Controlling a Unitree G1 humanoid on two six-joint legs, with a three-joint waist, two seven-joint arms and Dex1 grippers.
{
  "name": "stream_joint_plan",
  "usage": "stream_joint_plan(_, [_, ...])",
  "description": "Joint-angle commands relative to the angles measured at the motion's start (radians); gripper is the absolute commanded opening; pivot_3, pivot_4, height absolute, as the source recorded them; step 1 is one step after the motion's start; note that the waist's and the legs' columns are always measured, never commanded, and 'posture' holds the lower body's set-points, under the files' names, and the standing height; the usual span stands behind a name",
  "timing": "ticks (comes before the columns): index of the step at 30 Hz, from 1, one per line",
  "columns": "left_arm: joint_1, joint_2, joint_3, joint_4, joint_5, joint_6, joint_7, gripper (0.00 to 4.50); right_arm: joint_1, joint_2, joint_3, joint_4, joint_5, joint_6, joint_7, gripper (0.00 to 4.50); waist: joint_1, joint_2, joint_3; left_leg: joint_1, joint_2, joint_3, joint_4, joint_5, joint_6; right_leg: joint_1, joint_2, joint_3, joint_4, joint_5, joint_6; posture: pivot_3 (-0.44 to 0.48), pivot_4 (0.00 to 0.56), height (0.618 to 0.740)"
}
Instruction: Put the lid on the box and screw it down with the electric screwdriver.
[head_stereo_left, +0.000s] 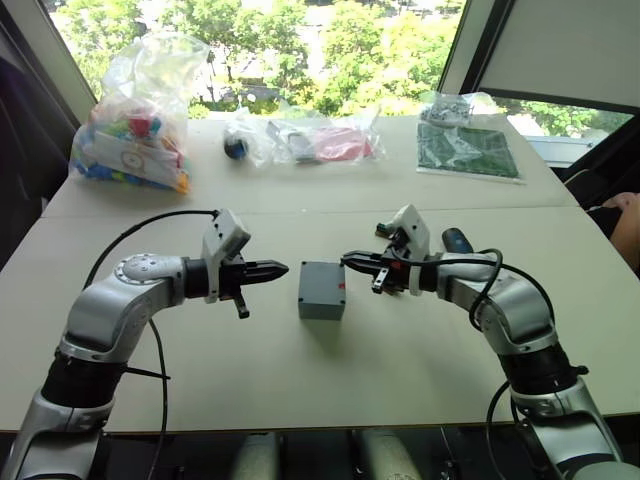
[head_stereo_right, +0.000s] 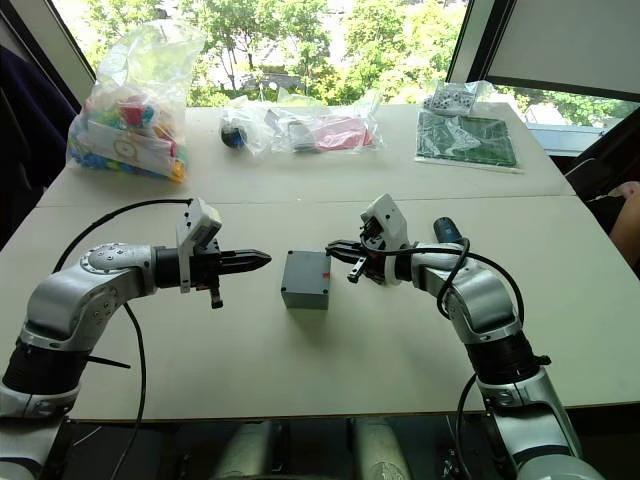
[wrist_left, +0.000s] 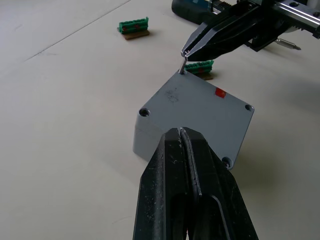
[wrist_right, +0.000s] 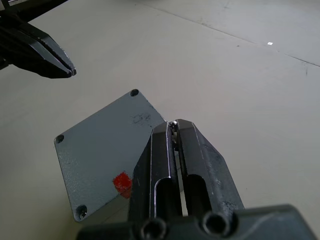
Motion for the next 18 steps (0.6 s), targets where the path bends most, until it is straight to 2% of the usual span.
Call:
stream_joint_plan(1, [-0.014, 0.001, -0.003, -0.022, 0.001, -0.017, -0.005, 0.00, 0.004, -0.016, -0.024, -0.013, 0.004, -0.003, 0.003, 0.02, 0.000, 0.000, 0.000, 0.000, 0.000, 0.000, 0.000, 0.000, 0.000, 0.000, 0.000, 0.000, 0.000, 0.000, 0.000, 0.000, 0.150, 0.740])
stream_joint_plan(18, [-0.014, 0.000, -0.008, -0.022, 0.001, -0.021, -0.002, 0.00, 0.007, -0.016, -0.018, -0.024, 0.015, 0.005, -0.003, 0.02, 0.000, 0.000, 0.000, 0.000, 0.000, 0.000, 0.000, 0.000, 0.000, 0.000, 0.000, 0.000, 0.000, 0.000, 0.000, 0.000, 0.150, 0.740])
